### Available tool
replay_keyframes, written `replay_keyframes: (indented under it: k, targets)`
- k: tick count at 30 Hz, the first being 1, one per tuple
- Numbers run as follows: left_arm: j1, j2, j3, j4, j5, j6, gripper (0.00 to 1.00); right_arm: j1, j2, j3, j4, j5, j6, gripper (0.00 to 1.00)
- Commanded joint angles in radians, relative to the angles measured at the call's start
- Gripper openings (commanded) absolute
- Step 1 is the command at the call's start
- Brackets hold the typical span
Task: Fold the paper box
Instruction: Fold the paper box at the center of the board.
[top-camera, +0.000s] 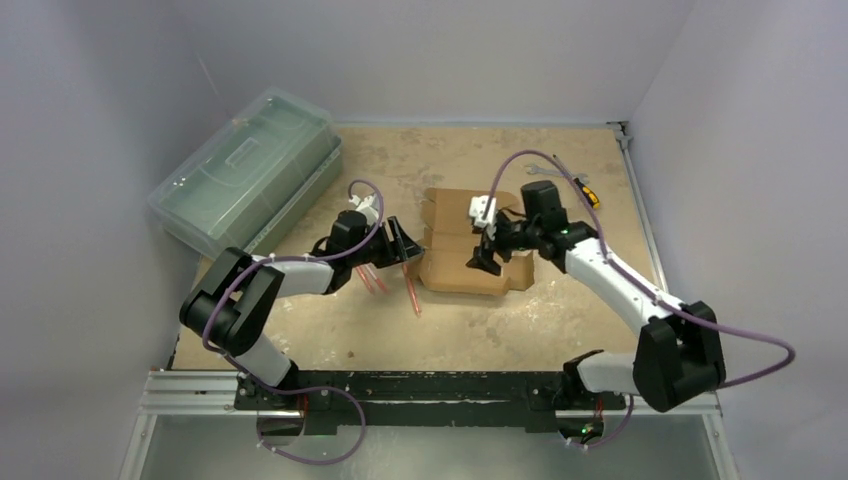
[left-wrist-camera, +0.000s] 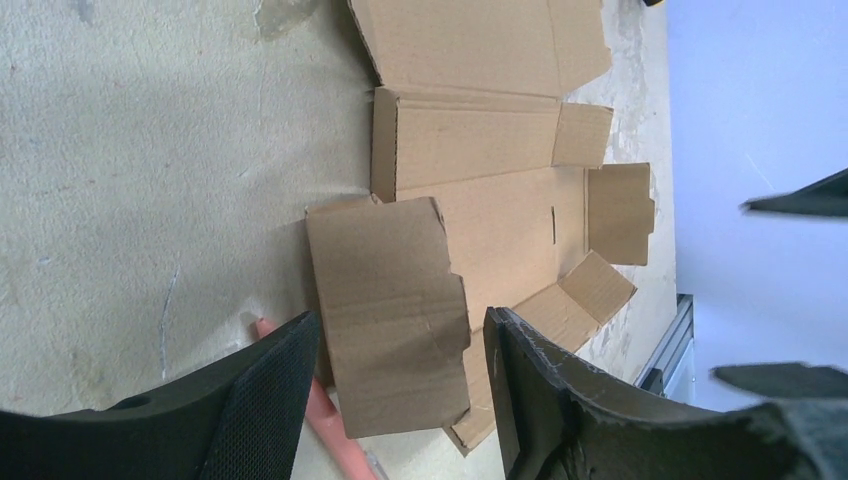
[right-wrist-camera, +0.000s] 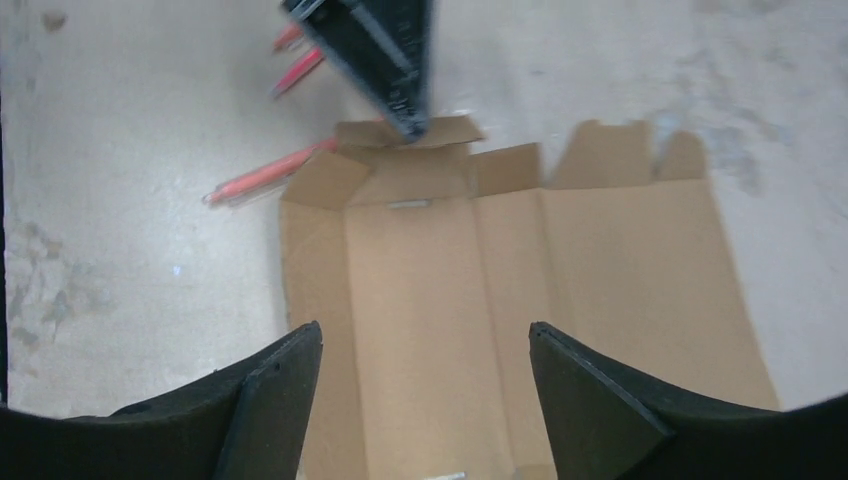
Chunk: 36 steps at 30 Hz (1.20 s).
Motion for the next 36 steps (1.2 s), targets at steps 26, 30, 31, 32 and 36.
replay_keyframes:
  k: [26, 30, 31, 32, 36]
  targets:
    - [0.076, -0.530, -0.193, -0.057, -0.134, -0.015, 0.79, -0.510, 0.566, 0.171, 0.563, 0.018, 1.190, 0.79]
    - [0.077, -0.522, -0.206, -0.031, -0.109, -0.031, 0.79, -0.510, 0.622, 0.192, 0.547, -0.033, 1.187, 0.70]
    - [0.077, -0.521, -0.211, -0.018, -0.100, -0.036, 0.79, -0.510, 0.635, 0.193, 0.544, -0.045, 1.189, 0.67]
    - [0.077, -0.515, -0.216, 0.000, -0.088, -0.041, 0.79, -0.510, 0.648, 0.193, 0.540, -0.052, 1.190, 0.65]
    - [0.077, -0.480, -0.227, 0.061, -0.023, -0.068, 0.78, -0.508, 0.686, 0.191, 0.553, -0.091, 1.215, 0.56]
